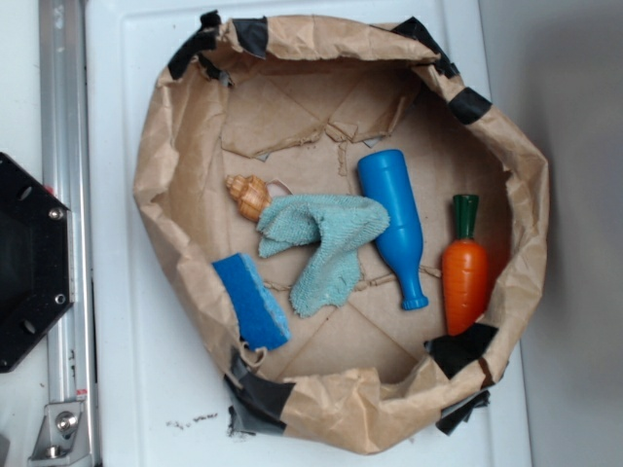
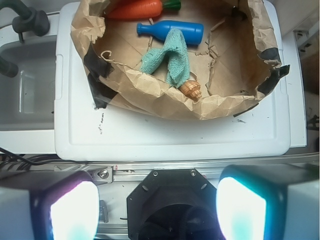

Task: Grab the blue cloth.

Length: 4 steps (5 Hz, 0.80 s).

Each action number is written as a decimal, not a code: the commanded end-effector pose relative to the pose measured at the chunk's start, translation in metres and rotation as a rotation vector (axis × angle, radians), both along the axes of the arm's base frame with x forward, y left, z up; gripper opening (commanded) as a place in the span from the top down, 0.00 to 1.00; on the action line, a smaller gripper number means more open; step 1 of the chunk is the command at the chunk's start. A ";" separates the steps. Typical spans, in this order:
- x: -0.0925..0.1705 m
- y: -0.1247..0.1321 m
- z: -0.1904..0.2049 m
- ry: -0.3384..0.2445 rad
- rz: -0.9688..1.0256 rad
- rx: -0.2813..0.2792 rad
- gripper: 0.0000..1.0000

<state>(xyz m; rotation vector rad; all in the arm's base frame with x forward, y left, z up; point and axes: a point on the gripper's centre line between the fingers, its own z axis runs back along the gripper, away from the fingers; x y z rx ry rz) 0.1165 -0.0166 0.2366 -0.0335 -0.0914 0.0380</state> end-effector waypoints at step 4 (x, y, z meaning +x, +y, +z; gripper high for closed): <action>0.114 0.049 -0.122 0.128 -0.003 -0.020 0.00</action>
